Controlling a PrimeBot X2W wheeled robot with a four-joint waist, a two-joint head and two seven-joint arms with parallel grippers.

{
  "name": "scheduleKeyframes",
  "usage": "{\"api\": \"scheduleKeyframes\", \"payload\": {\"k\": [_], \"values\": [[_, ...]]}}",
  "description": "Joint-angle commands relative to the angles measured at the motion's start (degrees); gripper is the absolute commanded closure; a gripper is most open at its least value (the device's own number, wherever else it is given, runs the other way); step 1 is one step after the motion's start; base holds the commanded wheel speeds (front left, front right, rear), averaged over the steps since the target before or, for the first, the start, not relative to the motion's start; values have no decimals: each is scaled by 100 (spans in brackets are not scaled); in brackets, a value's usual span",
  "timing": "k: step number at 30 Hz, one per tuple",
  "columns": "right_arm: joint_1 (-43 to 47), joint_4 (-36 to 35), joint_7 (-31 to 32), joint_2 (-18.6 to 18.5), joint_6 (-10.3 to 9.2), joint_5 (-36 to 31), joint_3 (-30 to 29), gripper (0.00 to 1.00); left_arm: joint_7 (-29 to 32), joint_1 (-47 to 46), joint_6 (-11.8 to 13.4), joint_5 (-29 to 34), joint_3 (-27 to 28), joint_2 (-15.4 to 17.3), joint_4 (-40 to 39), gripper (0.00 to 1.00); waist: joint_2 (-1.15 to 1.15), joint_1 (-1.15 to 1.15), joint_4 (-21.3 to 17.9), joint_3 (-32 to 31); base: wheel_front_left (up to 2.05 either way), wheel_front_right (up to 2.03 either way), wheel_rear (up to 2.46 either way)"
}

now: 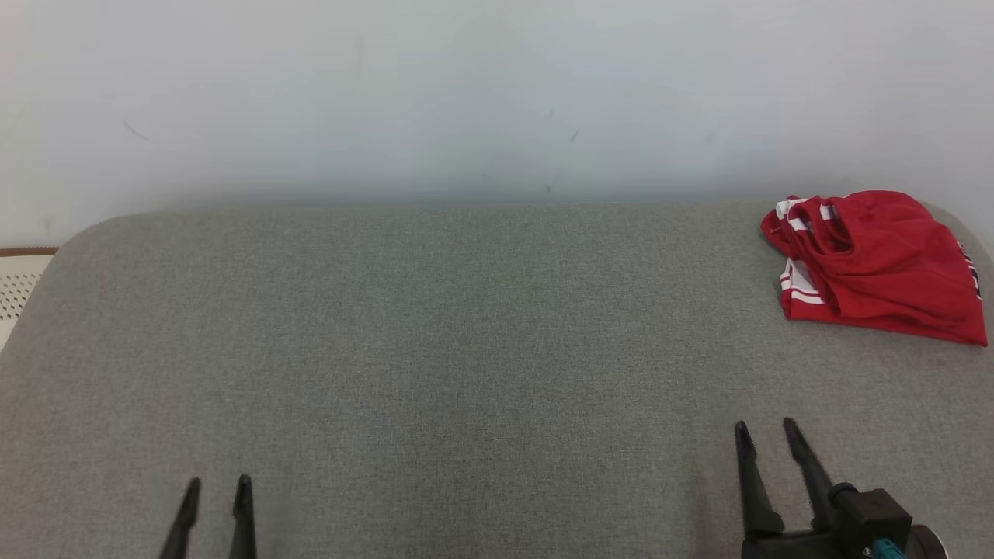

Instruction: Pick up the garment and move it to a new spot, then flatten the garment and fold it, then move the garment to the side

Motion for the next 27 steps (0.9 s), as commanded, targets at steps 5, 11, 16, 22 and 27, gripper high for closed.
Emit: {"api": "scheduleKeyframes", "payload": {"k": [5,11,16,22,27], "values": [[67,102,37,-4,0,232,-6,100,91,-53,-16,-219,24,-22,219,100,0,0,2,2,0,0,0],[-5,162,211,-59,0,1050,-84,100,230,-123,-71,-954,15,-21,324,100,0,0,11,8,0,0,0],[-70,216,349,-89,0,1669,-149,100,315,-162,-113,-1526,-13,-20,385,100,0,0,18,13,0,0,0],[-135,268,512,-114,0,2352,-233,100,421,-218,-161,-2168,-32,-19,466,100,0,0,26,19,0,0,0],[-178,309,644,-128,0,2879,-307,100,508,-259,-201,-2665,-43,-18,532,100,0,0,33,24,0,0,0]]}}
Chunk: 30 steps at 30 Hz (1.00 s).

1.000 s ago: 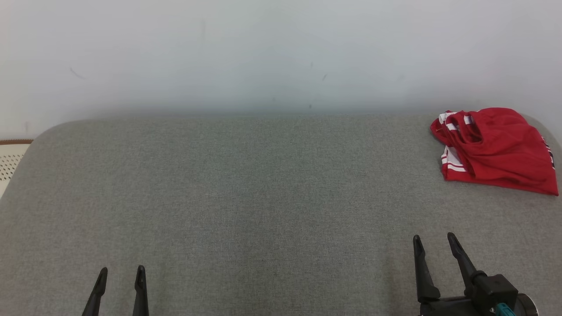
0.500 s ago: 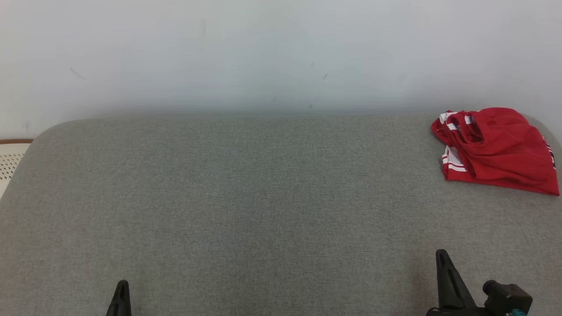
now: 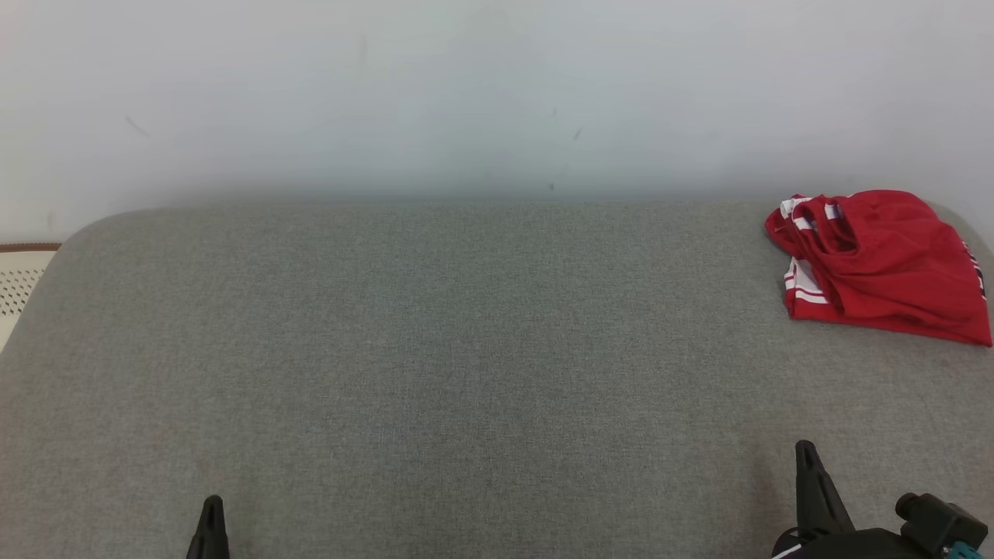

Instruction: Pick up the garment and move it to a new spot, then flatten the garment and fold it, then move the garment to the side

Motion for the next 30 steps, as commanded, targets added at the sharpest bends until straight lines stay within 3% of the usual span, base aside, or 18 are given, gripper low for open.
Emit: {"api": "scheduleKeyframes", "payload": {"k": [1,30], "values": [[-149,-48,40,-53,0,230,-42,100,32,-123,-43,-213,12,18,-43,100,0,0,2,1,0,0,0],[-369,140,723,-62,0,2609,-467,100,449,-346,-219,-2529,-29,22,294,100,0,0,41,29,0,0,0]]}}
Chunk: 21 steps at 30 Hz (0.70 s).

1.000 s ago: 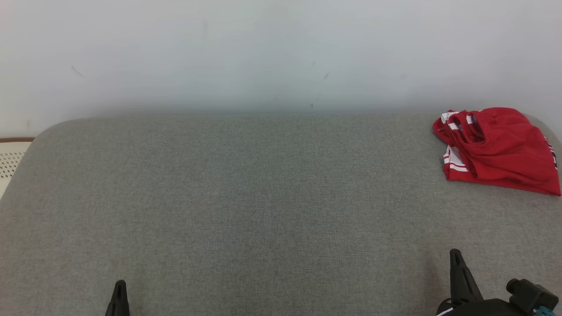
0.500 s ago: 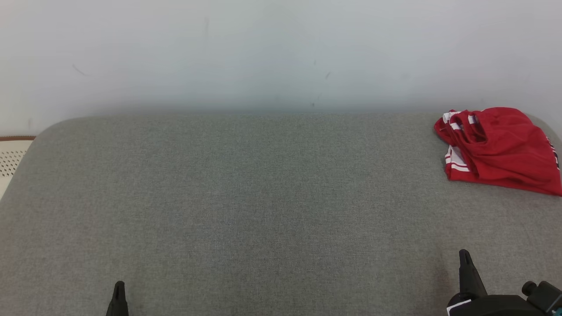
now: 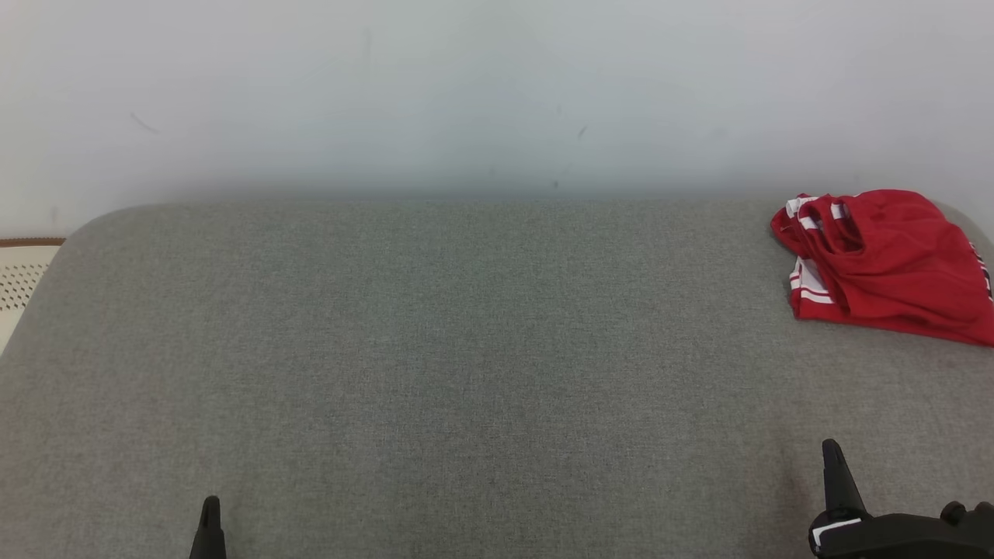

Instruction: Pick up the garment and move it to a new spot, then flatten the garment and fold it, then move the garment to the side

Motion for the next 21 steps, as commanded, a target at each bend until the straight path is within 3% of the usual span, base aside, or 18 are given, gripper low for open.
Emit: {"api": "scheduleKeyframes", "payload": {"k": [1,21], "values": [[-140,-29,47,-44,0,192,-44,100,22,-122,-36,-180,5,20,-12,100,0,0,2,1,0,0,0],[-262,75,462,-14,1,1481,-323,100,256,-247,-133,-1484,-18,22,181,100,0,0,30,21,0,0,0]]}}
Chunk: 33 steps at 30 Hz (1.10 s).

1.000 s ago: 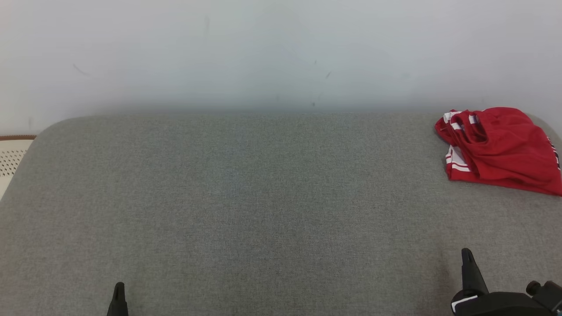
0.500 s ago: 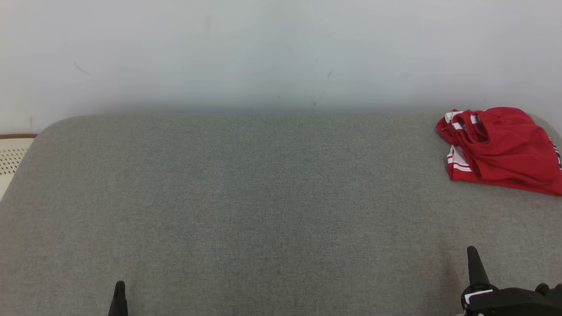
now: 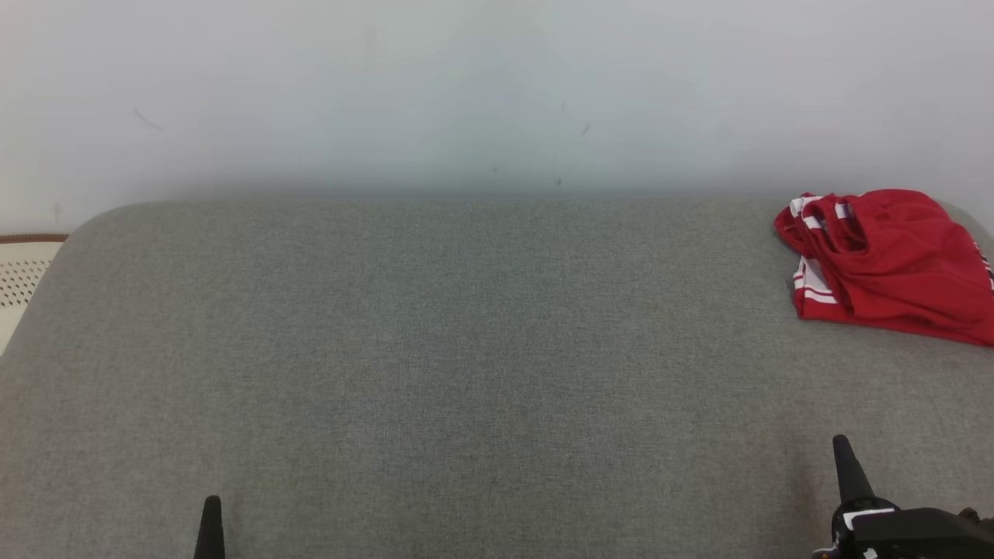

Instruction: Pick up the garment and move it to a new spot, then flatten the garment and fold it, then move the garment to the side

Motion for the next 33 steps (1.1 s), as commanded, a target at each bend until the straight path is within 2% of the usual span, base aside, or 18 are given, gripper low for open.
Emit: {"api": "scheduleKeyframes", "payload": {"k": [1,33], "values": [[-104,-33,59,-20,2,175,-39,100,34,-128,-38,-164,2,20,1,100,0,0,3,2,0,0,0],[-257,115,587,38,2,1735,-408,100,319,-252,-154,-1765,-28,20,238,100,0,0,45,32,0,0,0]]}}
